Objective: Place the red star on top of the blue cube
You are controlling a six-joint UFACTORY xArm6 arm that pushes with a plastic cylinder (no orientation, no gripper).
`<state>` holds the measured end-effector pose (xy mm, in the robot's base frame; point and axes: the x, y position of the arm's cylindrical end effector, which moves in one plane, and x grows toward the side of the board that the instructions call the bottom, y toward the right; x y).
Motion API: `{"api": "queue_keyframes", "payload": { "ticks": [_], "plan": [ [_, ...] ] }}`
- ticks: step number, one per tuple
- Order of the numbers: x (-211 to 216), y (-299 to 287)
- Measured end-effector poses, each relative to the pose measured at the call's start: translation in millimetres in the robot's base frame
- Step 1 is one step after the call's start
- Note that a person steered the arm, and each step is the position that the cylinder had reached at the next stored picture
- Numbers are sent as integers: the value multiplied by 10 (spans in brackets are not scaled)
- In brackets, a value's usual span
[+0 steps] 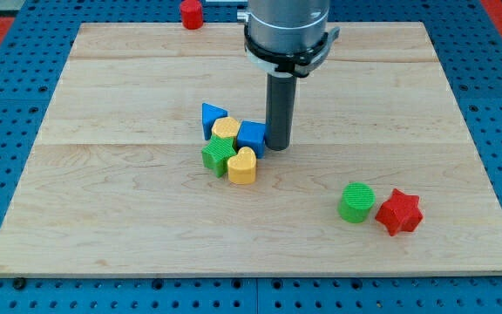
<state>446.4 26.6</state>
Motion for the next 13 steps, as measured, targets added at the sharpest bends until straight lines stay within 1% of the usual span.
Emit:
{"api": "queue_keyframes", "payload": {
  "ticks": [1, 2, 4, 5, 6, 7, 8, 10, 11, 12, 13],
  "plan": [
    [0, 117],
    [-2, 901],
    [605, 2191],
    [1240, 2099],
    [1443, 1712],
    [1131, 1300],
    [861, 1098],
    [607, 677],
    [437, 660],
    [804, 718],
    [1006, 1022]
  ]
}}
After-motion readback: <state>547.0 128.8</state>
